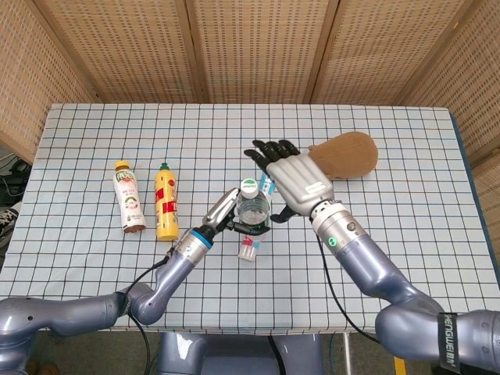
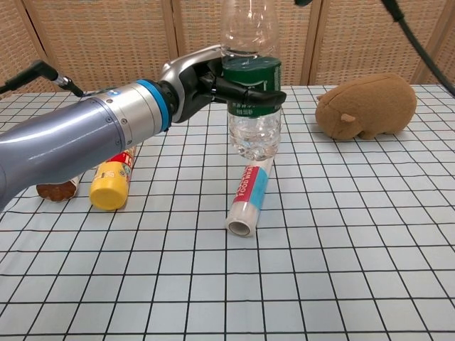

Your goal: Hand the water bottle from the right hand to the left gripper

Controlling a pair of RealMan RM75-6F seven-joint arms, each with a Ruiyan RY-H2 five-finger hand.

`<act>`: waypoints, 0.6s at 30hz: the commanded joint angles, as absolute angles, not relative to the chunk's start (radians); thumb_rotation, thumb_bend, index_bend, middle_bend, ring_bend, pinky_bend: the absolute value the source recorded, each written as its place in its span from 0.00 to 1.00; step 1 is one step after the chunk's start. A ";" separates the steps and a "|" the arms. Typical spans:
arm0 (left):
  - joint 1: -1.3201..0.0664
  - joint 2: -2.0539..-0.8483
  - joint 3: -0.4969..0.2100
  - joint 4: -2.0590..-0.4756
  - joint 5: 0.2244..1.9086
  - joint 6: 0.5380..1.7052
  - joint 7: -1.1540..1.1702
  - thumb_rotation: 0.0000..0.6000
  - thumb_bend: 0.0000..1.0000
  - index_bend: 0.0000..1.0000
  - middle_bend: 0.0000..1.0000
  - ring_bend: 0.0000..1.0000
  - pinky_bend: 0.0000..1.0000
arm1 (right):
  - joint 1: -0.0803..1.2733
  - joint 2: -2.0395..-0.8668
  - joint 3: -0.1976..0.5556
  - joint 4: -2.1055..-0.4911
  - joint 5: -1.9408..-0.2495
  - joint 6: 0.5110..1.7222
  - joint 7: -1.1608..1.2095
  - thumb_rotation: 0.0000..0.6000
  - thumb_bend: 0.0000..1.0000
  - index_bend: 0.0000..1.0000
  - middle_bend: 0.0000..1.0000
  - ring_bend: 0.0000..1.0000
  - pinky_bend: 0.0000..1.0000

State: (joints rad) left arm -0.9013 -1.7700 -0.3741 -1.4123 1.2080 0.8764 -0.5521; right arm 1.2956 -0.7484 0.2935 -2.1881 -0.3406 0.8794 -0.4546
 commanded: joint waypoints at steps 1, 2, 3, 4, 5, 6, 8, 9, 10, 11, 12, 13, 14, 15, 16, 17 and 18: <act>-0.894 -1.761 -0.367 -1.416 1.217 0.882 -0.551 1.00 0.29 0.80 0.63 0.56 0.46 | 1.190 -0.659 0.276 -2.195 -0.464 0.954 -0.432 1.00 0.00 0.00 0.00 0.00 0.00; -0.890 -1.757 -0.365 -1.417 1.221 0.885 -0.552 1.00 0.29 0.80 0.63 0.56 0.46 | 1.149 -0.644 0.268 -2.186 -0.515 0.980 -0.416 1.00 0.00 0.00 0.00 0.00 0.00; -0.886 -1.752 -0.362 -1.419 1.226 0.888 -0.555 1.00 0.29 0.80 0.63 0.56 0.46 | 1.098 -0.634 0.259 -2.169 -0.586 1.007 -0.386 1.00 0.00 0.00 0.00 0.00 0.00; -0.881 -1.747 -0.359 -1.421 1.230 0.890 -0.558 1.00 0.29 0.80 0.63 0.56 0.46 | 1.051 -0.628 0.247 -2.142 -0.639 1.039 -0.361 1.00 0.00 0.00 0.00 0.00 0.00; -0.875 -1.739 -0.354 -1.424 1.237 0.894 -0.562 1.00 0.29 0.80 0.63 0.56 0.46 | 0.987 -0.633 0.227 -2.097 -0.723 1.081 -0.320 1.00 0.00 0.00 0.00 0.00 0.00; -0.871 -1.733 -0.351 -1.427 1.242 0.897 -0.564 1.00 0.29 0.80 0.63 0.56 0.46 | 0.941 -0.642 0.210 -2.060 -0.784 1.107 -0.288 1.00 0.00 0.00 0.00 0.00 0.00; -0.862 -1.723 -0.345 -1.432 1.250 0.902 -0.570 1.00 0.30 0.80 0.63 0.56 0.46 | 0.859 -0.671 0.172 -1.980 -0.887 1.143 -0.224 1.00 0.00 0.00 0.00 0.00 0.00; -0.859 -1.718 -0.342 -1.435 1.253 0.903 -0.573 1.00 0.30 0.80 0.63 0.56 0.46 | 0.826 -0.689 0.157 -1.943 -0.932 1.155 -0.193 1.00 0.00 0.00 0.00 0.00 0.00; -0.855 -1.714 -0.338 -1.436 1.258 0.905 -0.574 1.00 0.30 0.80 0.63 0.56 0.46 | 0.787 -0.709 0.131 -1.904 -0.960 1.159 -0.165 1.00 0.00 0.00 0.00 0.00 0.00; -0.850 -1.707 -0.332 -1.441 1.264 0.909 -0.576 1.00 0.30 0.80 0.63 0.56 0.46 | 0.742 -0.745 0.104 -1.850 -1.004 1.171 -0.128 1.00 0.00 0.00 0.00 0.00 0.00; -0.846 -1.703 -0.328 -1.445 1.269 0.911 -0.577 1.00 0.31 0.80 0.63 0.56 0.46 | 0.714 -0.772 0.086 -1.813 -1.035 1.180 -0.106 1.00 0.00 0.00 0.00 0.00 0.00; -0.843 -1.699 -0.324 -1.449 1.273 0.911 -0.579 1.00 0.31 0.80 0.63 0.56 0.46 | 0.690 -0.799 0.071 -1.778 -1.064 1.189 -0.089 1.00 0.00 0.00 0.00 0.00 0.00; -0.840 -1.693 -0.320 -1.453 1.278 0.913 -0.580 1.00 0.31 0.80 0.63 0.56 0.46 | 0.658 -0.839 0.049 -1.732 -1.097 1.202 -0.078 1.00 0.00 0.00 0.00 0.00 0.00; -0.837 -1.690 -0.316 -1.456 1.281 0.915 -0.580 1.00 0.31 0.80 0.63 0.56 0.46 | 0.637 -0.869 0.035 -1.701 -1.120 1.214 -0.074 1.00 0.00 0.00 0.00 0.00 0.00; -0.835 -1.689 -0.314 -1.458 1.283 0.916 -0.579 1.00 0.31 0.80 0.63 0.56 0.46 | 0.621 -0.894 0.027 -1.676 -1.140 1.223 -0.070 1.00 0.00 0.00 0.00 0.00 0.00; -0.834 -1.687 -0.312 -1.459 1.285 0.917 -0.579 1.00 0.31 0.80 0.63 0.56 0.46 | 0.605 -0.920 0.015 -1.651 -1.157 1.230 -0.072 1.00 0.00 0.00 0.00 0.00 0.00; -0.832 -1.684 -0.309 -1.460 1.287 0.918 -0.577 1.00 0.31 0.80 0.63 0.56 0.46 | 0.586 -0.949 0.001 -1.626 -1.174 1.235 -0.075 1.00 0.00 0.00 0.00 0.00 0.00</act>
State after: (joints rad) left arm -0.8330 -1.6847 -0.3100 -1.4599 1.2861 0.9173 -0.5775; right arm 0.6692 -0.8551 0.0658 -1.7143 -1.0911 1.1862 -0.1151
